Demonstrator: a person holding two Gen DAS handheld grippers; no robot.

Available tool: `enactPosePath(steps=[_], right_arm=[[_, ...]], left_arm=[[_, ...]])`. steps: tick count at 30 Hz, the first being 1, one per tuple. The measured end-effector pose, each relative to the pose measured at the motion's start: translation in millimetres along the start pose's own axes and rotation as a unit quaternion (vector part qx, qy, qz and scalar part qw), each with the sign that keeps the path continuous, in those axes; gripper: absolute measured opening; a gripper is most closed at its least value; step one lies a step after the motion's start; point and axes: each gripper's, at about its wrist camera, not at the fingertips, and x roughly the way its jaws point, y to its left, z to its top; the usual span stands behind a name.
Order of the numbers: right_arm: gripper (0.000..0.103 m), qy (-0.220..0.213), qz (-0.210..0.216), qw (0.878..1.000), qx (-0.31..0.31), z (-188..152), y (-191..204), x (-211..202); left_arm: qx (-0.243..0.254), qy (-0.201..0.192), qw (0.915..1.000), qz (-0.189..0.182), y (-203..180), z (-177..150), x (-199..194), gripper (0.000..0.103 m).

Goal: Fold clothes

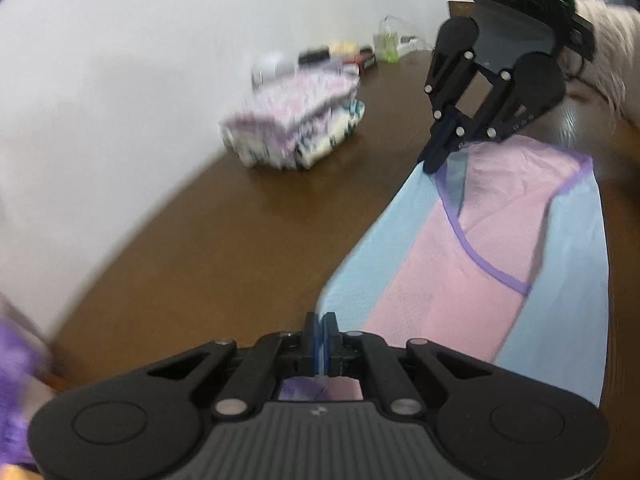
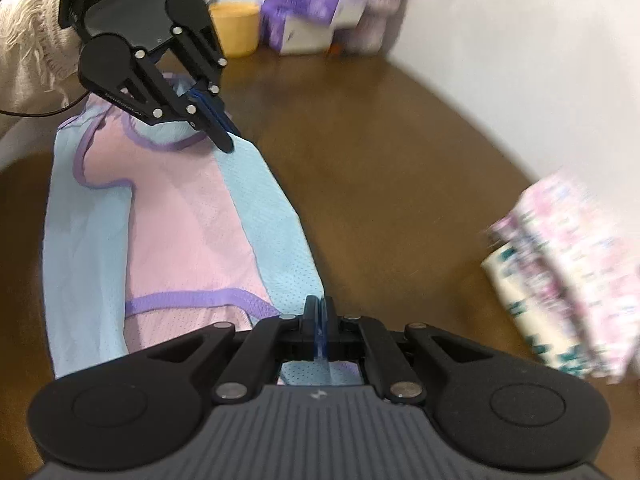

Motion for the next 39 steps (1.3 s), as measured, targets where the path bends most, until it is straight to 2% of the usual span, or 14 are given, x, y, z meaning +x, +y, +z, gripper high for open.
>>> enactPosePath(steps=[5, 8, 12, 14, 16, 18, 21, 26, 27, 28, 30, 32, 35, 39], right_arm=[[0.001, -0.020, -0.072, 0.995, -0.070, -21.9, 52.8, -26.2], [0.001, -0.024, -0.092, 0.991, -0.099, -36.9, 84.9, -28.6], [0.001, -0.017, -0.106, 0.989, -0.099, -44.3, 95.0, -21.5], [0.001, -0.019, -0.108, 0.990, -0.087, -41.7, 90.8, -19.9], [0.001, -0.022, -0.107, 0.990, -0.086, -40.1, 89.8, -19.8], [0.001, -0.024, -0.108, 0.990, -0.092, -38.8, 92.3, -19.0], [0.001, -0.024, -0.109, 0.989, -0.100, -40.9, 95.3, -18.9], [0.001, -0.025, -0.108, 0.989, -0.100, -44.9, 94.9, -20.1], [0.001, -0.025, -0.107, 0.989, -0.101, -45.5, 94.7, -20.4], [0.001, -0.026, -0.108, 0.989, -0.101, -46.1, 94.5, -20.8], [0.001, -0.025, -0.108, 0.989, -0.099, -46.8, 93.6, -21.0], [0.001, -0.025, -0.110, 0.989, -0.099, -47.1, 93.7, -21.5], [0.001, -0.026, -0.122, 0.987, -0.102, -47.3, 95.3, -23.1], [0.001, -0.028, -0.148, 0.981, -0.121, -50.2, 107.7, -27.7]], left_arm=[[0.073, -0.022, 0.9966, 0.031, -61.0, -18.3, -36.8, 0.001], [0.071, -0.015, 0.9972, 0.020, -77.3, -27.7, -43.4, 0.002], [0.015, -0.007, 0.9992, 0.036, -54.7, -19.0, -34.7, 0.008], [0.001, 0.001, 0.9996, 0.029, -39.6, -11.1, -25.0, 0.020], [0.008, 0.019, 0.9994, 0.028, -28.9, -3.7, -9.9, 0.037], [0.033, 0.041, 0.9984, 0.019, -20.6, 2.7, 8.8, 0.037], [0.048, 0.067, 0.9964, -0.020, -8.4, 11.9, 34.3, 0.038], [0.063, 0.098, 0.9907, -0.070, 3.3, 17.8, 60.7, 0.034], [0.061, 0.101, 0.9898, -0.080, 4.3, 17.9, 60.4, 0.022], [0.059, 0.104, 0.9887, -0.090, 5.2, 18.0, 60.1, 0.001], [0.056, 0.109, 0.9868, -0.106, 6.3, 18.1, 58.9, 0.002], [0.067, 0.092, 0.9900, -0.083, -2.9, 15.3, 48.9, 0.002], [0.094, 0.038, 0.9948, -0.010, -27.4, 6.4, 13.5, 0.002], [0.147, -0.019, 0.9849, 0.089, -74.9, -12.5, -25.3, 0.002]])
